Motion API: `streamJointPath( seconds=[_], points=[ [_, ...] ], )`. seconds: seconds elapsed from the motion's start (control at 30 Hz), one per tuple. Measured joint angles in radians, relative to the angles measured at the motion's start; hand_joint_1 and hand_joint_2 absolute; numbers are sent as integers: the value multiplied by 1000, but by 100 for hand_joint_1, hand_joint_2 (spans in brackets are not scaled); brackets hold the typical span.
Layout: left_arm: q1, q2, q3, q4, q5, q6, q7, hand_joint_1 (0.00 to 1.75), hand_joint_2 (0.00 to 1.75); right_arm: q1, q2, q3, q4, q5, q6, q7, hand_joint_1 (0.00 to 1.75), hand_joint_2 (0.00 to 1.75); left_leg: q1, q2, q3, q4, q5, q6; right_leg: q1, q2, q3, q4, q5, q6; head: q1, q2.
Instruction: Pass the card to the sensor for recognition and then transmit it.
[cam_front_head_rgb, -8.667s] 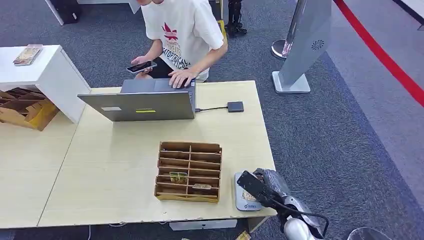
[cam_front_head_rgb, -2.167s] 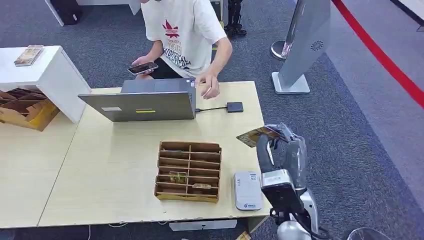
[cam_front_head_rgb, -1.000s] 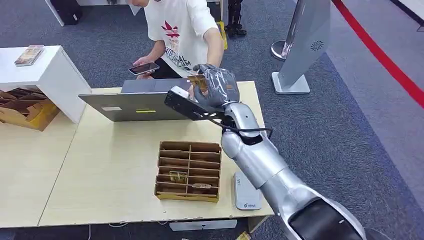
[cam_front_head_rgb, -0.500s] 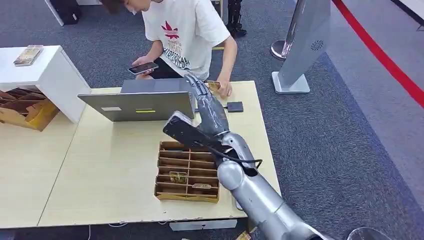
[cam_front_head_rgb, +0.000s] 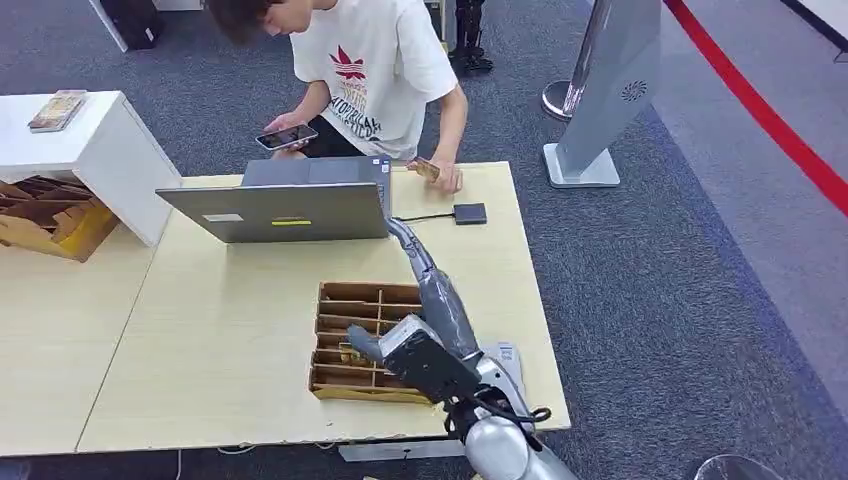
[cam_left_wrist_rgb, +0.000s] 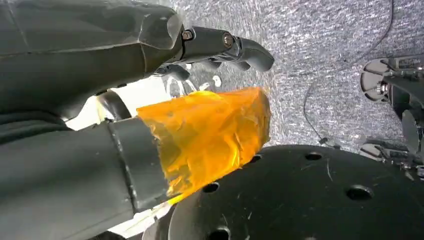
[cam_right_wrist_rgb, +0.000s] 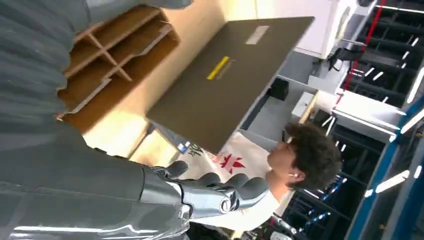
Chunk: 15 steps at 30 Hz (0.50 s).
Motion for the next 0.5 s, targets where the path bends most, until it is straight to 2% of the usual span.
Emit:
streamJointPath(
  seconds=[0.03, 0.1, 0.13, 0.27, 0.37, 0.43, 0.47, 0.5],
  points=[
    [1, 0, 2, 0, 2, 0, 0, 0, 0, 7, -7, 2, -4, 3, 2, 2, 140, 175, 0, 0, 0, 0, 0, 0, 0, 0, 0, 0, 0, 0, 0, 0],
    [2, -2, 9, 0, 7, 0, -2, 0, 0, 18, -22, 7, -10, 11, 3, 3, 164, 175, 0, 0, 0, 0, 0, 0, 0, 0, 0, 0, 0, 0, 0, 0],
    [3, -2, 11, 0, 8, 0, -2, 0, 0, 21, -26, 10, -10, 15, 4, 3, 168, 175, 0, 0, 0, 0, 0, 0, 0, 0, 0, 0, 0, 0, 0, 0],
    [4, -3, 15, 0, 12, -2, -8, 0, 0, 23, -39, 22, -10, 40, 5, 7, 169, 175, 0, 0, 0, 0, 0, 0, 0, 0, 0, 0, 0, 0, 0, 0],
    [4, -3, 15, 0, 12, -2, -8, 0, 0, 19, -42, 32, -7, 63, 24, 34, 168, 175, 0, 0, 0, 0, 0, 0, 0, 0, 0, 0, 0, 0, 0, 0],
    [4, -3, 15, 0, 12, -2, -8, 0, 0, 9, -43, 48, 4, 95, 41, 50, 152, 175, 0, 0, 0, 0, 0, 0, 0, 0, 0, 0, 0, 0, 0, 0],
    [4, -3, 15, 0, 12, -2, -8, 0, 0, 4, -43, 56, 10, 111, 46, 57, 152, 175, 0, 0, 0, 0, 0, 0, 0, 0, 0, 0, 0, 0, 0, 0],
    [4, -3, 15, 0, 12, -2, -8, 0, 0, -2, -43, 67, 19, 135, 44, 62, 134, 175, 0, 0, 0, 0, 0, 0, 0, 0, 0, 0, 0, 0, 0, 0]
  ],
)
